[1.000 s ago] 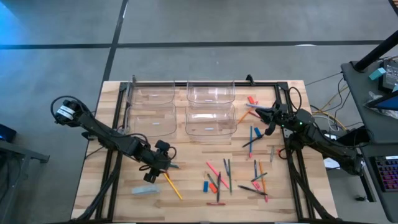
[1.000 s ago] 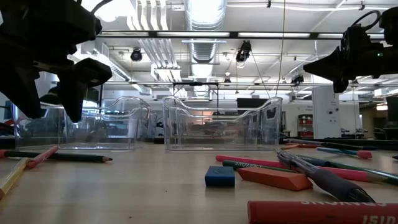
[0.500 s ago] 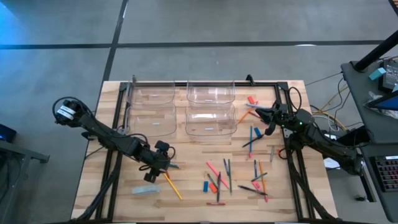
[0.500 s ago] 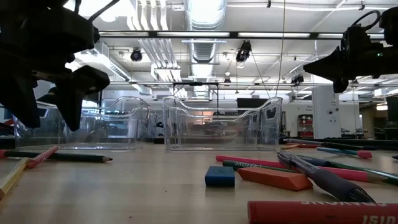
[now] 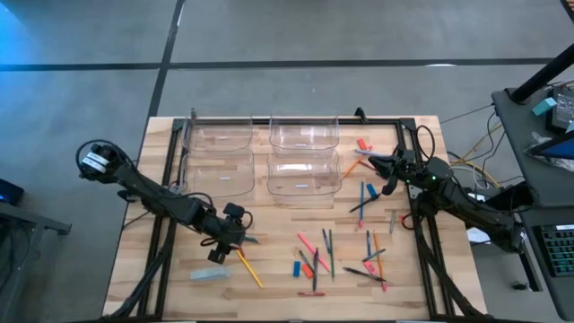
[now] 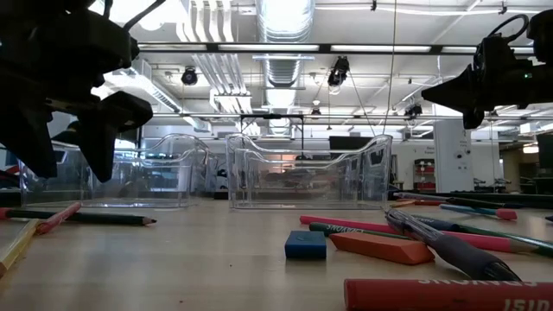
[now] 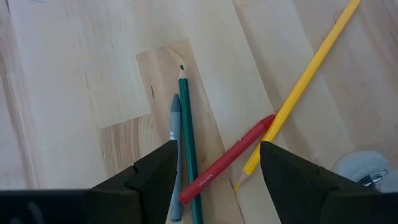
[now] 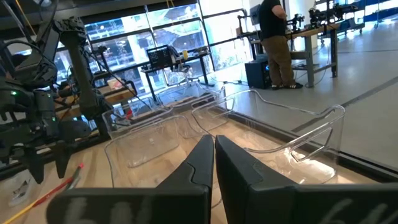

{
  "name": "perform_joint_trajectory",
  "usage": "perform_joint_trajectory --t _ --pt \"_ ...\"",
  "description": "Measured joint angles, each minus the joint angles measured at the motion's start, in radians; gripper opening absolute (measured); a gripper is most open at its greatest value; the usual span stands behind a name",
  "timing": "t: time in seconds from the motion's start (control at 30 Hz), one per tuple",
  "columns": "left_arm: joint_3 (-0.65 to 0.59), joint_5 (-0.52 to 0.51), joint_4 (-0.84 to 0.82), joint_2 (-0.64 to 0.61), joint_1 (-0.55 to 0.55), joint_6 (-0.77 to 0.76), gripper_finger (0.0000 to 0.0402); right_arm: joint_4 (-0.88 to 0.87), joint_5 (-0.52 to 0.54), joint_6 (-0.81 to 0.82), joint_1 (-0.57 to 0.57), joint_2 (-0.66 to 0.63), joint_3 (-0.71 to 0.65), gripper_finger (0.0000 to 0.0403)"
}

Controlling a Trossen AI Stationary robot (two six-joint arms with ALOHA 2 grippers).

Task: Sort crayons/erasers/pens/pencils in bins
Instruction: Put the middle left red crayon into the bottom left transparent bin

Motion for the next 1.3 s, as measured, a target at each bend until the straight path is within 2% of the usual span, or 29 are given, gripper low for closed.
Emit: perform_joint_trajectory --t 0.2,0.5,0.73,1.2,1.3 --pt "-0.008 -0.001 -0.075 0.000 0.008 0.002 0.0212 0.000 0.000 0.000 0.000 0.000 0.000 0.0009" --pt "-0.015 -0.005 -0.063 0.001 0.027 0.067 0.0212 0.000 0.000 0.000 0.000 0.000 0.000 0.0009" --pt "-0.013 -0.008 -0.055 0.052 0.026 0.154 0.0212 0.000 0.000 0.000 0.000 0.000 0.000 0.0009" --pt "-0.009 -0.035 -0.029 0.077 0.026 0.215 0.0211 0.000 0.000 0.000 0.000 0.000 0.000 0.0009" --pt "-0.010 -0.035 -0.033 0.077 0.025 0.215 0.0200 0.000 0.000 0.000 0.000 0.000 0.000 0.0009"
